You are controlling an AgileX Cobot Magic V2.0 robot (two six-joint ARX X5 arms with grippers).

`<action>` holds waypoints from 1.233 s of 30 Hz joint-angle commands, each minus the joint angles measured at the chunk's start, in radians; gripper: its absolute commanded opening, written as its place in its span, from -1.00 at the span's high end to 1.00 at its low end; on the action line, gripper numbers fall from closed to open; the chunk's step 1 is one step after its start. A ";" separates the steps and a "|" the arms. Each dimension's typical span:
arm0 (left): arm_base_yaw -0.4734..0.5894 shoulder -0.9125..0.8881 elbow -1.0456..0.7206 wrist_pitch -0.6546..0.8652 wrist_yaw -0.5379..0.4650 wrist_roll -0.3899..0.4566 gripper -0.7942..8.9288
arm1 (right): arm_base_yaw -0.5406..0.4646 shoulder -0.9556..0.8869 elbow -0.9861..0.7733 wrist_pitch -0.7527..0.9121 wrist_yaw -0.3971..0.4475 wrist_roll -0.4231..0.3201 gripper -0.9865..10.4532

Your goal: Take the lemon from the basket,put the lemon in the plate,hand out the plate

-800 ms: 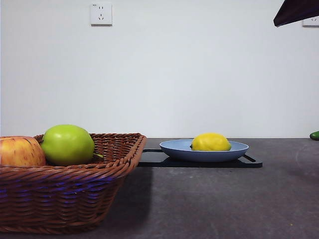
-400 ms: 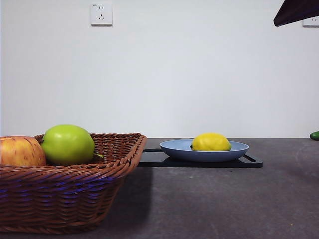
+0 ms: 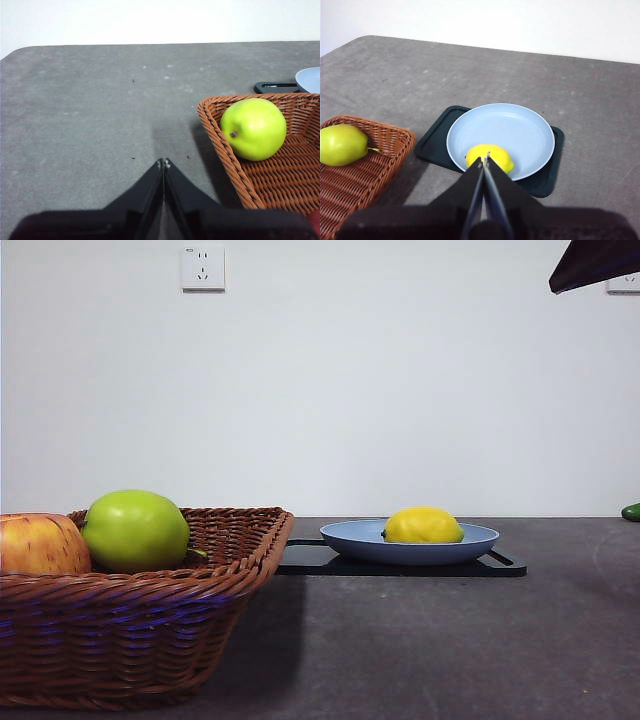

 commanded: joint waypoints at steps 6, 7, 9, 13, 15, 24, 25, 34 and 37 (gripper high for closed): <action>0.002 -0.003 -0.012 0.009 -0.003 -0.006 0.82 | 0.006 0.003 0.011 0.010 0.003 0.010 0.82; 0.002 -0.003 -0.012 0.009 -0.003 -0.006 0.82 | 0.006 0.003 0.011 0.010 0.003 0.010 0.82; 0.002 -0.003 -0.012 0.009 -0.003 -0.006 0.82 | 0.006 0.003 0.011 0.010 0.003 0.010 0.82; 0.002 -0.003 -0.012 0.009 -0.003 -0.006 0.82 | 0.006 0.003 0.011 0.010 0.003 0.009 0.82; 0.002 -0.003 -0.012 0.009 -0.003 -0.006 0.82 | 0.006 0.003 0.011 0.005 0.005 -0.030 0.82; 0.002 -0.003 -0.012 0.009 -0.003 -0.006 0.82 | -0.075 -0.164 0.006 -0.071 0.018 -0.231 0.82; 0.002 -0.003 -0.012 0.009 -0.003 -0.006 0.82 | -0.105 -0.192 -0.003 -0.074 0.004 -0.230 0.82; 0.002 -0.003 -0.012 0.009 -0.002 -0.006 0.82 | -0.365 -0.424 -0.230 0.002 -0.111 -0.248 0.82; 0.002 -0.003 -0.012 0.009 -0.003 -0.006 0.82 | -0.410 -0.479 -0.334 0.078 -0.138 -0.245 0.82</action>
